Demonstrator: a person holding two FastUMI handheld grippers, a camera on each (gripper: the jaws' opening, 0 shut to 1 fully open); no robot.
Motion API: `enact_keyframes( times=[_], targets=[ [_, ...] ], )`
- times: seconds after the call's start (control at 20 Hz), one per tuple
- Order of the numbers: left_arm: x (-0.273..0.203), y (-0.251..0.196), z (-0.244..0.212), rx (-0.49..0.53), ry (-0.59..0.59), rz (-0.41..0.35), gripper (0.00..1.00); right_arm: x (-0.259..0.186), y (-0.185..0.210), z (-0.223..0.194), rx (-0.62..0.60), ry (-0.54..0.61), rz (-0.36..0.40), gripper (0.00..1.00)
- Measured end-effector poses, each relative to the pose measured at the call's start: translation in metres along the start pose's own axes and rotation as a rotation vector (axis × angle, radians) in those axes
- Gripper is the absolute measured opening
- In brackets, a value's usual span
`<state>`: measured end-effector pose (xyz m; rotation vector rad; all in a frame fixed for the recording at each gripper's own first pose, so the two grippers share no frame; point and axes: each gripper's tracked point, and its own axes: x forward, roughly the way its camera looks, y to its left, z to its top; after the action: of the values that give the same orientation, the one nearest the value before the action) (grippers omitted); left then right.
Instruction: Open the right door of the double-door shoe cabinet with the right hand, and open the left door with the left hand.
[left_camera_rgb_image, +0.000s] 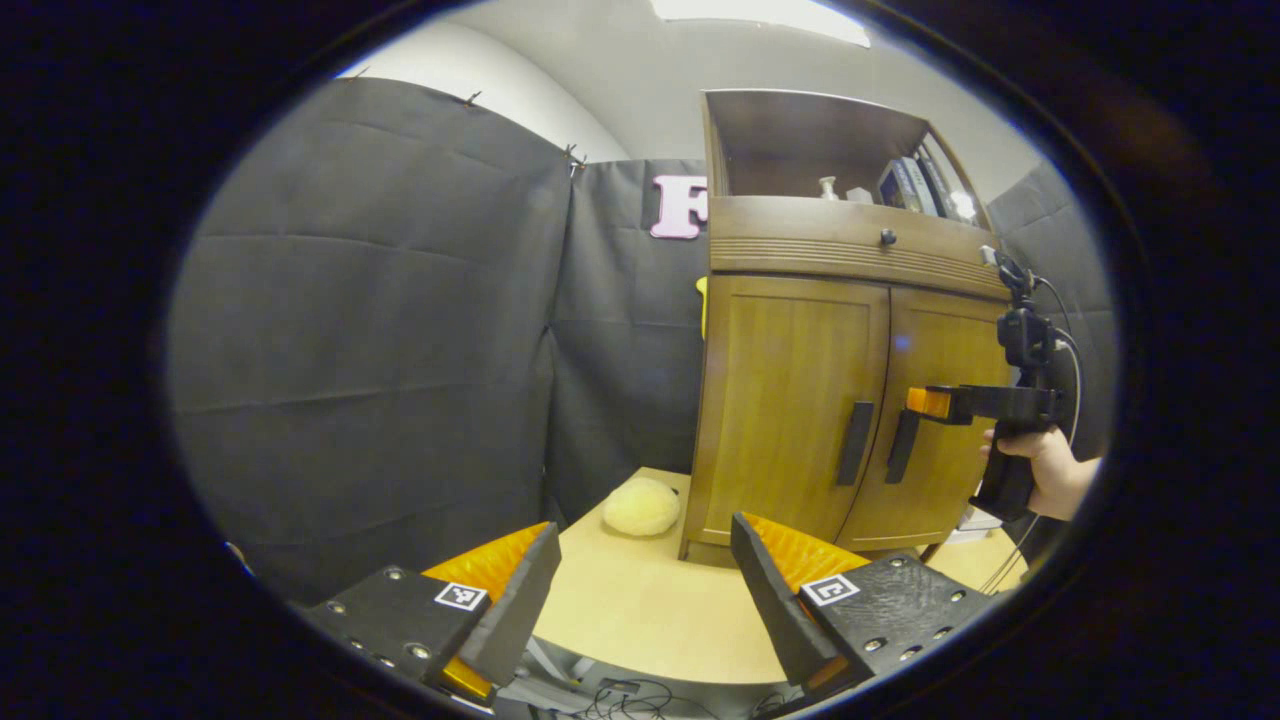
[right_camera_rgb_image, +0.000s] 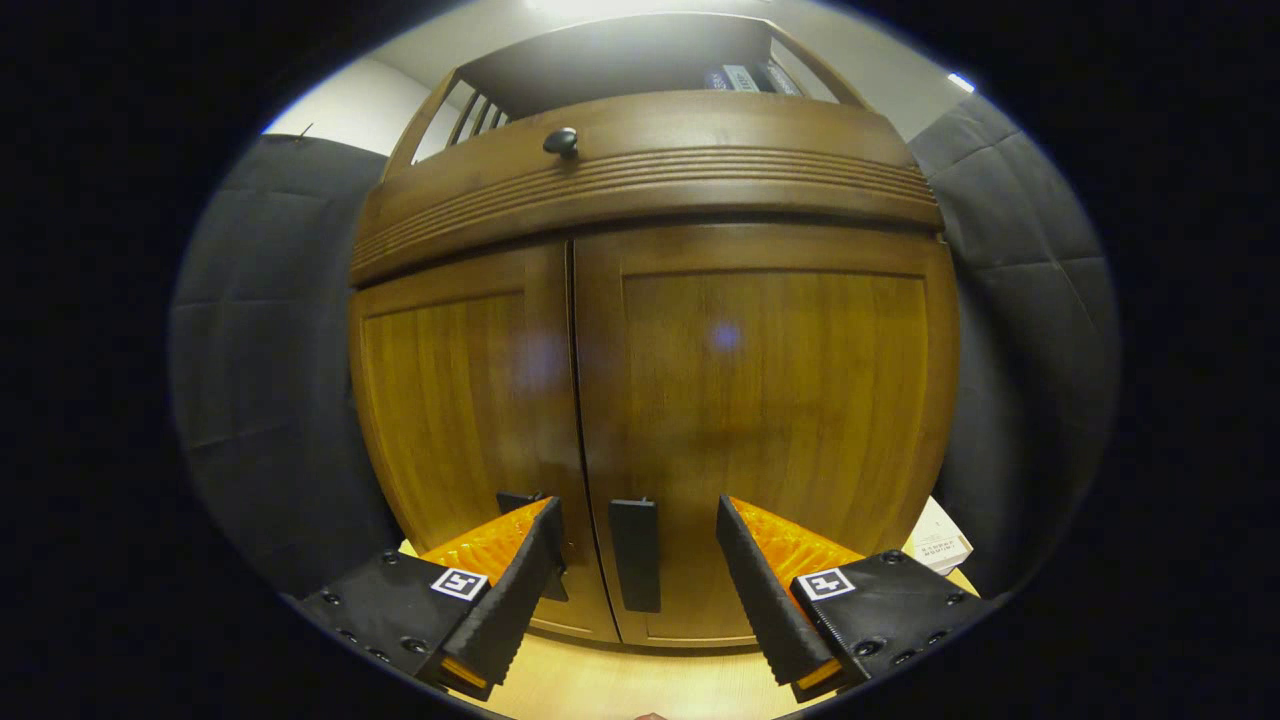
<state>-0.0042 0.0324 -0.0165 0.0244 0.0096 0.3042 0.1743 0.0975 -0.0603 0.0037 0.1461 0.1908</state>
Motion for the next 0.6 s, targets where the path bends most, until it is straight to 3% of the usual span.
enact_keyframes(
  times=[0.45,0.6],
  targets=[
    [0.003,0.005,-0.002,-0.048,0.025,0.055,1.0,0.044,-0.003,-0.033,-0.029,0.091,-0.015,0.96],
    [0.004,0.007,-0.001,-0.045,0.042,0.07,1.0,0.05,-0.005,-0.037,-0.032,0.108,-0.027,0.86]
  ],
)
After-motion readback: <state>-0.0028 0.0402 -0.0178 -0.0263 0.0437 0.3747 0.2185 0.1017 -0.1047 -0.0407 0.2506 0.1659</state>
